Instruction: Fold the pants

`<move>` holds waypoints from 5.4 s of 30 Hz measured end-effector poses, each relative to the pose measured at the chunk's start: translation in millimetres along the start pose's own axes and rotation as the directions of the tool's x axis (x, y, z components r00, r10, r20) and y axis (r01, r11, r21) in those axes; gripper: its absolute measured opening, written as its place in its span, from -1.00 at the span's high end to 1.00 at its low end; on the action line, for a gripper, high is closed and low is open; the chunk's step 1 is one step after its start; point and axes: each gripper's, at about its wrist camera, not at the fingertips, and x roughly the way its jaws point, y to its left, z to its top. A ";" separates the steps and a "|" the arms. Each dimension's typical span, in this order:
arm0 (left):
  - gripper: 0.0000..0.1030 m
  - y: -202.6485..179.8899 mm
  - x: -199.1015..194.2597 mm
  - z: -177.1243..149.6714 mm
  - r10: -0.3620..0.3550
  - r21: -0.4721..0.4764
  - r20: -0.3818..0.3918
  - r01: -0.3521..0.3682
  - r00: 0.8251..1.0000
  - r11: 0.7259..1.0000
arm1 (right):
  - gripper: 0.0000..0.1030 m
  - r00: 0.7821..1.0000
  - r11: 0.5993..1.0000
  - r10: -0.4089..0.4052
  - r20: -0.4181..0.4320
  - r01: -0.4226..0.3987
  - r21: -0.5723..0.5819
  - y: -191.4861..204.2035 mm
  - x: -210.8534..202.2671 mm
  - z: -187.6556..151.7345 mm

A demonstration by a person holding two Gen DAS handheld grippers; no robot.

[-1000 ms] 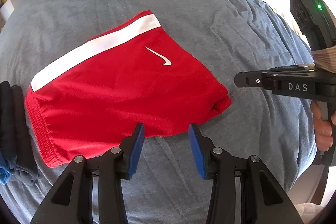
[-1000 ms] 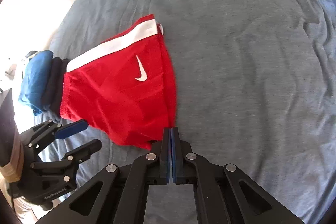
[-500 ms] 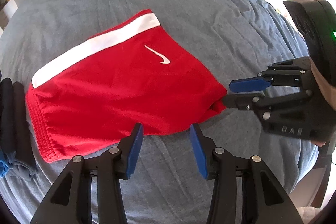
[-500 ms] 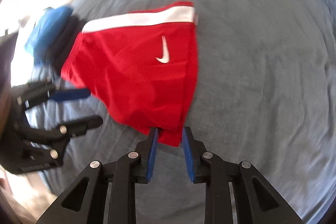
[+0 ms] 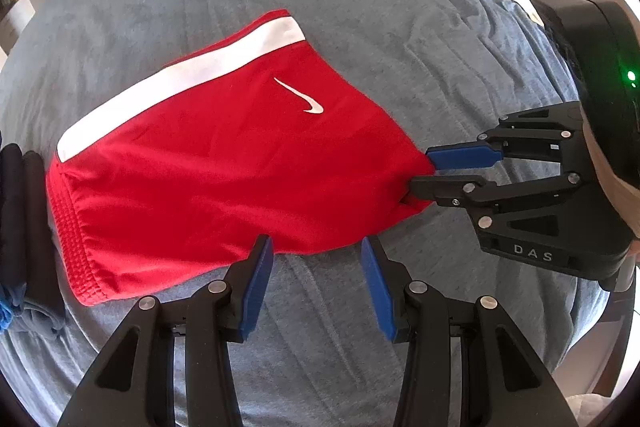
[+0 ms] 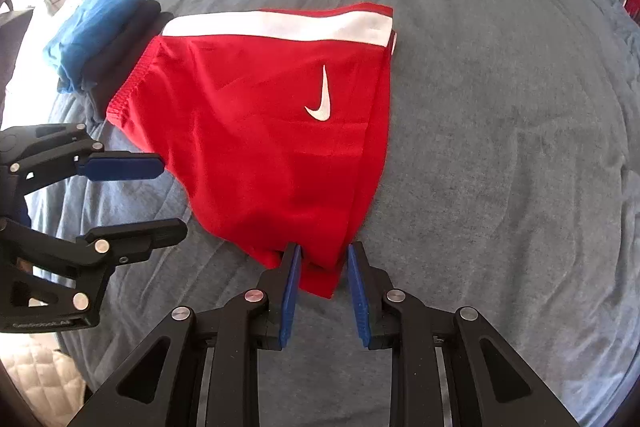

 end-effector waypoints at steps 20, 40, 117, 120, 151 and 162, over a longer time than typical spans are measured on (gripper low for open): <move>0.13 -2.3 0.3 -0.5 -0.004 0.008 -0.010 0.004 1.000 1.000 | 0.58 1.000 0.999 0.030 0.000 -0.030 -0.034 8.1 11.6 2.3; 0.13 -1.4 -1.6 0.5 -0.009 0.010 -0.014 0.009 1.000 1.000 | 0.85 1.000 1.000 0.001 0.020 -0.001 0.001 0.5 -12.0 7.1; 0.24 182.7 31.8 -41.6 0.229 -0.503 0.009 -0.193 0.974 0.842 | 0.26 0.976 0.862 -0.195 0.097 0.123 0.492 -26.9 45.9 51.6; 0.27 181.1 34.0 -34.6 0.230 -0.489 0.000 -0.201 0.973 0.849 | 0.25 0.980 0.863 -0.177 0.096 0.107 0.494 -30.9 50.8 51.0; 0.74 150.9 -35.2 -12.4 0.264 -0.404 0.123 -0.195 0.956 0.894 | 0.81 0.969 0.860 -0.175 0.177 0.063 0.507 -1.1 -6.7 63.5; 0.74 158.6 -33.3 -18.4 0.288 -0.386 0.093 -0.232 0.953 0.893 | 0.12 0.977 0.837 -0.181 0.115 0.091 0.540 -19.8 15.0 59.8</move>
